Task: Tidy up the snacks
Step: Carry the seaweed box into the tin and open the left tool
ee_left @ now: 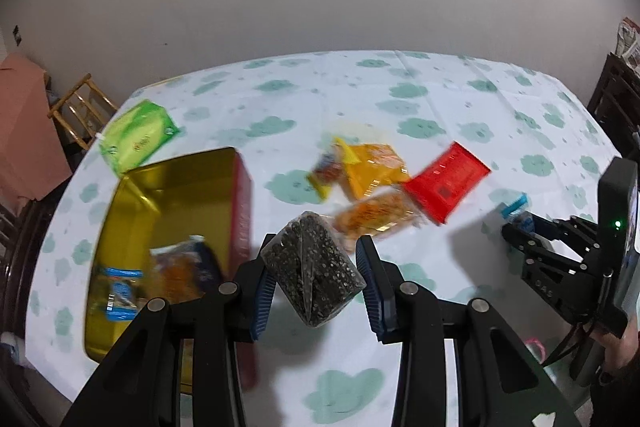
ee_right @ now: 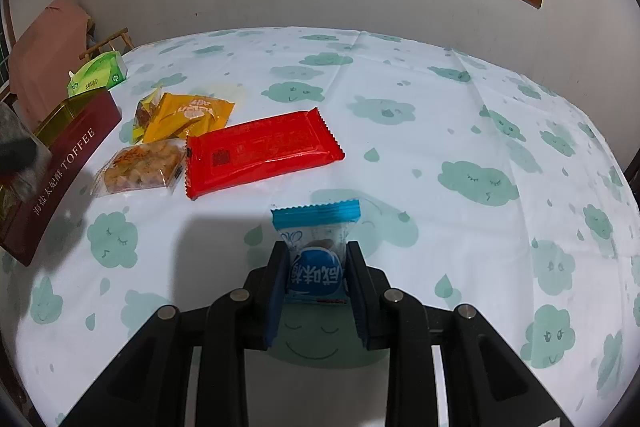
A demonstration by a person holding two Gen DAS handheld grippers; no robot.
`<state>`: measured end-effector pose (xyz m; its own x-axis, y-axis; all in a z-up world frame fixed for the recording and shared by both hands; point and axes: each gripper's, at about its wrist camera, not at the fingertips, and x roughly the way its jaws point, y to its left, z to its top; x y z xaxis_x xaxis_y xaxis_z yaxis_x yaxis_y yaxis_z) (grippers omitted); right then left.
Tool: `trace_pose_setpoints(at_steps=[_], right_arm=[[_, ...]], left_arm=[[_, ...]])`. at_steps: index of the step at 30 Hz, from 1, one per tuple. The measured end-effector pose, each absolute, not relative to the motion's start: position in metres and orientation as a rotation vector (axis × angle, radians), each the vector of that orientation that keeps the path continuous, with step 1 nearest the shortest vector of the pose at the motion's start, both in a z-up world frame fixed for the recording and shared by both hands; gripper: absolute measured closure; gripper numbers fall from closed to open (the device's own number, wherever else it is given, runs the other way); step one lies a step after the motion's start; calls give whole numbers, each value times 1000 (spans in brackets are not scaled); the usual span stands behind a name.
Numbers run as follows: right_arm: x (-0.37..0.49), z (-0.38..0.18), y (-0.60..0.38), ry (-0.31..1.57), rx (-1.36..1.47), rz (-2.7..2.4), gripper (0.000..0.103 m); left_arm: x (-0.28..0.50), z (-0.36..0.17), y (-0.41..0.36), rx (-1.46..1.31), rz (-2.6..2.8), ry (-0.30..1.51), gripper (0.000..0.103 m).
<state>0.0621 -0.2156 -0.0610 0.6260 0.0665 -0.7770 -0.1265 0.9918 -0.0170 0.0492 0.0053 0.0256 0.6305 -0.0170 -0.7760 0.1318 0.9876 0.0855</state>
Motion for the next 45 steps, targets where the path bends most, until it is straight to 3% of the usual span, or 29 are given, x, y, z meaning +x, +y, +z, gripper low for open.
trace_pose_setpoints(at_steps=[18,45], right_arm=[[62,-61,-215,888,-76,109,74],[62,-61,-215,888,-85,106,74]], left_arm=[[69,18,119,129,123,922,68],[72,-18,146,135,155,983,67]])
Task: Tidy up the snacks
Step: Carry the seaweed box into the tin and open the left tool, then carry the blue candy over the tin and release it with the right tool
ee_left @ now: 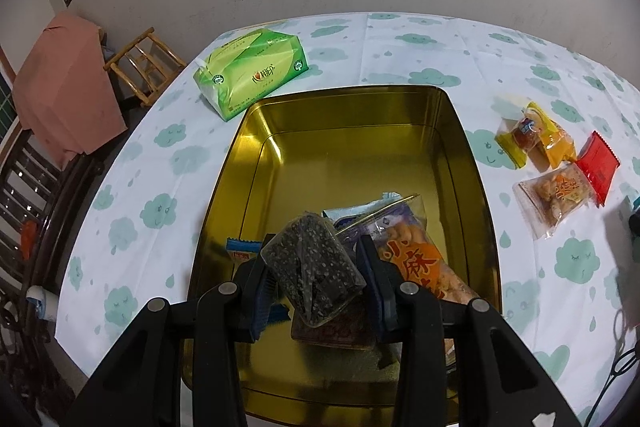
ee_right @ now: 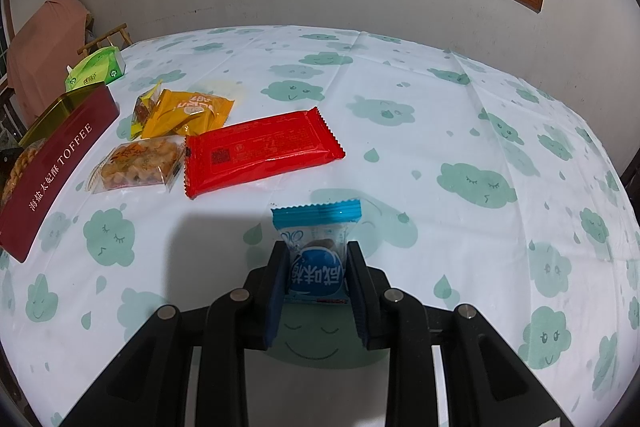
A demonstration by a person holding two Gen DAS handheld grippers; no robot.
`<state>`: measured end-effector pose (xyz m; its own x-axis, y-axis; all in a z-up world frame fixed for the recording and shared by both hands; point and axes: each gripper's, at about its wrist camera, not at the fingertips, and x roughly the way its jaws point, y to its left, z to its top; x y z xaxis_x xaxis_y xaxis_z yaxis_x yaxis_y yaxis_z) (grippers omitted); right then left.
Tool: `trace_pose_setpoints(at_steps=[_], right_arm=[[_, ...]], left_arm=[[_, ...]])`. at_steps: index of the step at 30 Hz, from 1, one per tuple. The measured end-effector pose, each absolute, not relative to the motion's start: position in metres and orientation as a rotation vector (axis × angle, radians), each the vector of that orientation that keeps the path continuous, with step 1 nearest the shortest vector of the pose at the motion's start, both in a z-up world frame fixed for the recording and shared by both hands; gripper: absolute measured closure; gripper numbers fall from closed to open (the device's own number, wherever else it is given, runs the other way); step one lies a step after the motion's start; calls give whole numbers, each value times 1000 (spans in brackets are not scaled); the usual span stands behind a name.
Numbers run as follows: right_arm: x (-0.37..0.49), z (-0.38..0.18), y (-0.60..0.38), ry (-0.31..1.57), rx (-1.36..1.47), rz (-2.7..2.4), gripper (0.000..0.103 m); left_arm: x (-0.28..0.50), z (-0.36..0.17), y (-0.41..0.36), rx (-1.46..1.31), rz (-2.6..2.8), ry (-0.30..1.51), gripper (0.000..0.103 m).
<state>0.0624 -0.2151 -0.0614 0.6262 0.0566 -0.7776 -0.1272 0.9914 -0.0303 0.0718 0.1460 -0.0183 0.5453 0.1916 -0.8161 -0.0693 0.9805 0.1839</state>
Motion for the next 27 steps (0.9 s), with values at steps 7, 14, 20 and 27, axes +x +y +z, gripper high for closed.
trace_pose_setpoints(at_steps=[7,14,20,27], right_arm=[[62,-61,-215,888,-85,105,74],[62,-62,-215,888,-85,105,74],[62,-62,-215,888,-84,104,74],[63,-61,-214,897,-80,81,75]], left_arm=[[72,-15,142,155,151,964,66],[72,-10,139,153,132,959,64],[69,-5,140,141,131,951,57],[64,4,140,134,137,926,42]])
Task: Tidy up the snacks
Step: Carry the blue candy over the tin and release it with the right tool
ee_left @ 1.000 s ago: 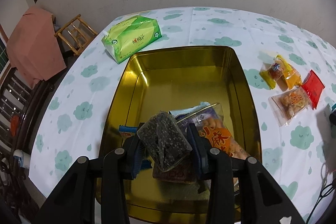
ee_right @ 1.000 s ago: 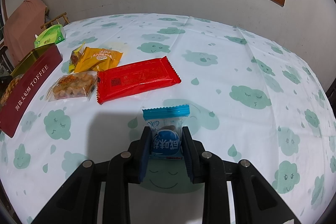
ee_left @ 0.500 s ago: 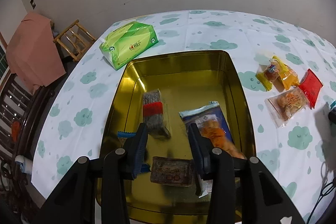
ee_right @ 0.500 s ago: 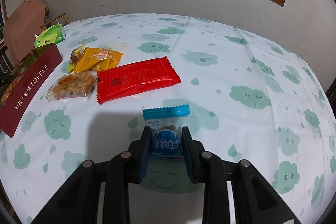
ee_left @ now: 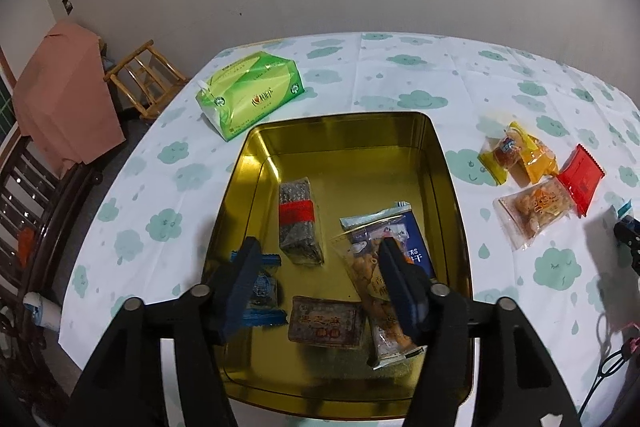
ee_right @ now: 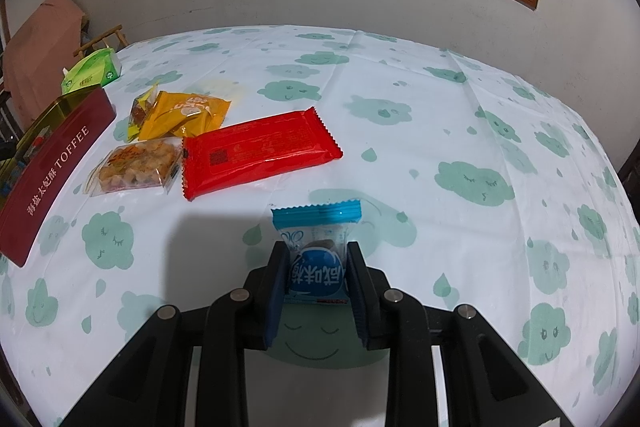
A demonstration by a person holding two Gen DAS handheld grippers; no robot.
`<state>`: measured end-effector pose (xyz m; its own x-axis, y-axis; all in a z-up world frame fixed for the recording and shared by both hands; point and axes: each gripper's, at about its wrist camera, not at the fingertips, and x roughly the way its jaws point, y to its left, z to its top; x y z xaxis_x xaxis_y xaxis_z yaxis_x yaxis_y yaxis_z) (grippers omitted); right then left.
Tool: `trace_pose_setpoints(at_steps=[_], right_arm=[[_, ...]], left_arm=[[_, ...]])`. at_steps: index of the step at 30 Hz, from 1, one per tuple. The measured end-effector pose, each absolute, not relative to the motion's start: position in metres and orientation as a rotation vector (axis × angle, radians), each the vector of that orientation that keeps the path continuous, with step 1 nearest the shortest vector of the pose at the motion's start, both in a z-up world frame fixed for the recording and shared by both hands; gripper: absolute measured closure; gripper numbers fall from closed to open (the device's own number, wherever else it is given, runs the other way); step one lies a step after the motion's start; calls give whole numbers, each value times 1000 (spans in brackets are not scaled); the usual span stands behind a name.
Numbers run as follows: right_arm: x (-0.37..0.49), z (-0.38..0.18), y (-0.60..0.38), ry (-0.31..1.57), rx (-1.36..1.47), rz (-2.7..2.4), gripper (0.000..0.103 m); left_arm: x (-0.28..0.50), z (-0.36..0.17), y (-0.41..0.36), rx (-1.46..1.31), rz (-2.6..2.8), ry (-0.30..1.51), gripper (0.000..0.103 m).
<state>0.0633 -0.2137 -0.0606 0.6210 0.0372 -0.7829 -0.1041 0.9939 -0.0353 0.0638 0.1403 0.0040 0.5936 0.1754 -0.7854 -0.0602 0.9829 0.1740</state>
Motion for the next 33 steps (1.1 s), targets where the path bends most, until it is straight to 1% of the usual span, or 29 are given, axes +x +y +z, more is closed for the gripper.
trace_pose_setpoints(at_steps=[2,7,12,20,33], right_arm=[[63,-59,-214,901,-75,67,75],[54,-50,-213,895,-56,59,75],[45,-36,-208,877,-51,62,75],[38,-6,-174,830,-56,136,75],[39,19,-77,790,-92,353,75]], left_arm=[[63,5,141,131,137,921,38],[60,6,141,107,124,922,33],[56,4,141,99,113,921,31],[51,7,146,87,128,907,23],[39,17,167,61,157,885,19]])
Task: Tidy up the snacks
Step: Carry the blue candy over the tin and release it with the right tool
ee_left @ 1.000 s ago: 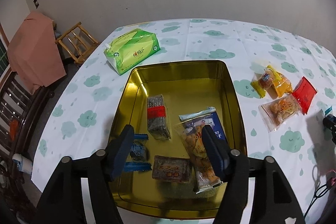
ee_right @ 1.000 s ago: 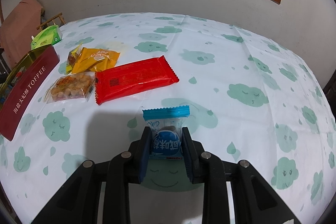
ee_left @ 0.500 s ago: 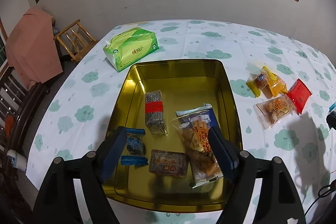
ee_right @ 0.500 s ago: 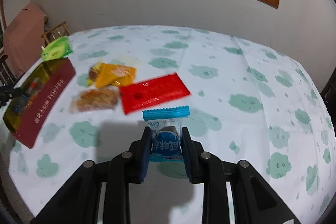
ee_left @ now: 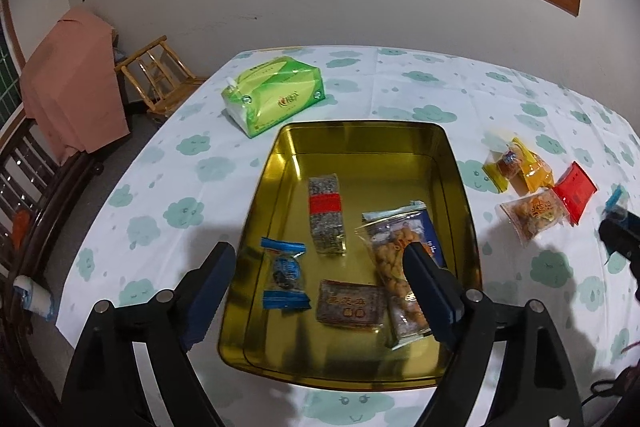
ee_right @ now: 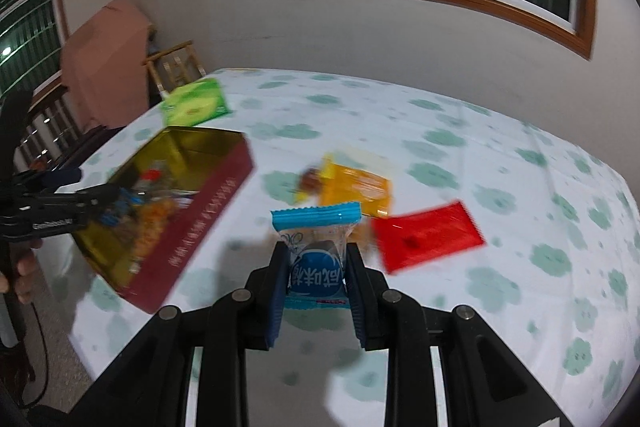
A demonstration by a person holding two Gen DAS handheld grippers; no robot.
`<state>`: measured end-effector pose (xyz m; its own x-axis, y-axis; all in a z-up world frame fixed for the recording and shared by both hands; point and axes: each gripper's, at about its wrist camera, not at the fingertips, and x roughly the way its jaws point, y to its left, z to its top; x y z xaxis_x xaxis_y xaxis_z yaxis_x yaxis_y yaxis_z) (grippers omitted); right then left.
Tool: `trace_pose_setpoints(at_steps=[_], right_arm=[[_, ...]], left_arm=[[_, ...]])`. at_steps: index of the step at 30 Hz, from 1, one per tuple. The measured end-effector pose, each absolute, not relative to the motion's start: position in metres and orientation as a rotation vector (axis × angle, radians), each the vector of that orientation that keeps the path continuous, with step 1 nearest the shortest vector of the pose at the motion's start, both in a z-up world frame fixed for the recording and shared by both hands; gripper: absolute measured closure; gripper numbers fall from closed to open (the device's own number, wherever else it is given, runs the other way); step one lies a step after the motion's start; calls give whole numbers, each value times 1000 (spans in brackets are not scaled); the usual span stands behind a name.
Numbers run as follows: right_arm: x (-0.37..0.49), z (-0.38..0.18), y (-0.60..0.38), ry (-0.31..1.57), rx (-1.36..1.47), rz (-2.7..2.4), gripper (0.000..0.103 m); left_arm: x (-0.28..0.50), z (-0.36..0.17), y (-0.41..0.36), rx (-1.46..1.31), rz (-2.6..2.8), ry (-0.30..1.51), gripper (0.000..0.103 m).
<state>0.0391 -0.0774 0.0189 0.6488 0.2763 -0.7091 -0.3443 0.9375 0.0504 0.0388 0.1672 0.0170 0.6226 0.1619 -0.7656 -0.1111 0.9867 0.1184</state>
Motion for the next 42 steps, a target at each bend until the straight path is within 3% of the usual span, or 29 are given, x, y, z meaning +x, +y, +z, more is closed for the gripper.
trace_pose_setpoints(at_steps=[17,36,41,42], right_arm=[[38,18,49,782,-210,601,75],[53,-22,97,852,-303,631,75],[52,-25,96,848,-308,619,72],[52,-24,95,847,-303,617,67]], left_arm=[[24,20,223,2,268,887,19],[11,18,267,-69,352,890,19],[12,18,265,-66,346,892,19],[12,18,263,-64,343,891,19]])
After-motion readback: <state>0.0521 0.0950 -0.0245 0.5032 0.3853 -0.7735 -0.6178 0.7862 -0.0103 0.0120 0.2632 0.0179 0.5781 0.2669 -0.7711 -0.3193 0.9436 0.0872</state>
